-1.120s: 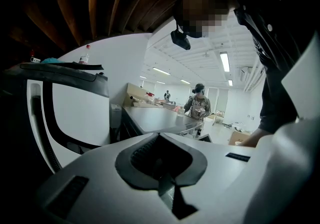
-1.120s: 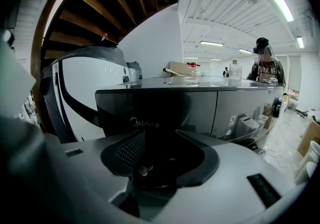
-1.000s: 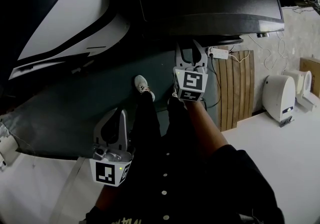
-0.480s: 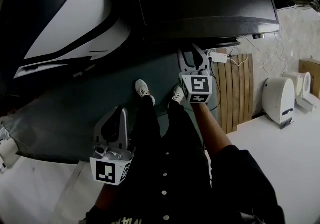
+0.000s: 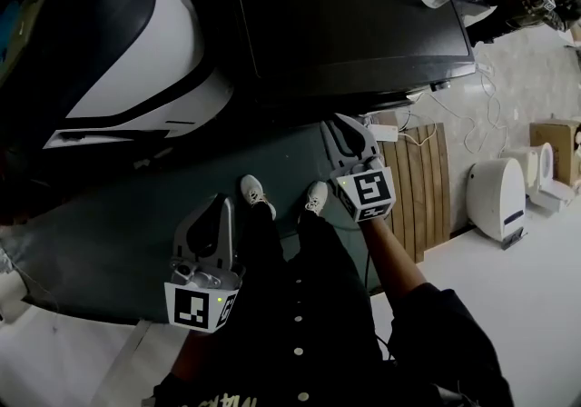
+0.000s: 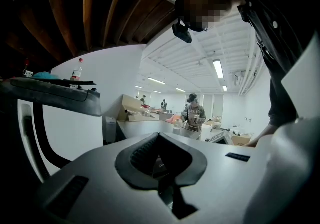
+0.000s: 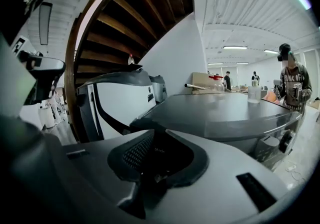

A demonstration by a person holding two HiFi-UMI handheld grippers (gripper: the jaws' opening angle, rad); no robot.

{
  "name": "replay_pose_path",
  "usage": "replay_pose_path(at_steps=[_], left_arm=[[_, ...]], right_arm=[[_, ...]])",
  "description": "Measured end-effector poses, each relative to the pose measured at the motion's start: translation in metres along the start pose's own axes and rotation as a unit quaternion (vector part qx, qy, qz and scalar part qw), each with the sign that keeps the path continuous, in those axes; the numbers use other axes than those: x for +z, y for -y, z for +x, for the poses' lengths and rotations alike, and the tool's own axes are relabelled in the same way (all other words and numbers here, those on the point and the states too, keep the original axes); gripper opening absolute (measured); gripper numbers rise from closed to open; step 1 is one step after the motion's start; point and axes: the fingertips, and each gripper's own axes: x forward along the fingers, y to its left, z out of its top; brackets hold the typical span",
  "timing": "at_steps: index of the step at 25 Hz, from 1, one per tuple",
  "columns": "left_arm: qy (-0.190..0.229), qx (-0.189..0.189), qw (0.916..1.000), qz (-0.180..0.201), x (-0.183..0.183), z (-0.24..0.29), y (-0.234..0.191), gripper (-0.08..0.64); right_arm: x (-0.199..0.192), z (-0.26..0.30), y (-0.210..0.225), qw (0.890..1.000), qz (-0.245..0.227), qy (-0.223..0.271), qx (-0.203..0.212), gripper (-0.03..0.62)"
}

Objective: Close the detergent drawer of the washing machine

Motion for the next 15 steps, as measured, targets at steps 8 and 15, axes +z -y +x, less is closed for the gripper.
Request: replay_pose_path(at_steps=[8,15], left_arm=[[0.022,-0.008,0.9997,0.011,0.02,0.004,0.003,0.015],[0.044,-0.023,0.9986,0.019,0.045,0.012,0.005,0.015]], right_arm=[[0.048,-0.045,-0.002,0.999,-0.003,0.036,0.0,0.063],[0.102,-0.092,-0.002,0.997,0.009,0.076,-0.002,0.04]])
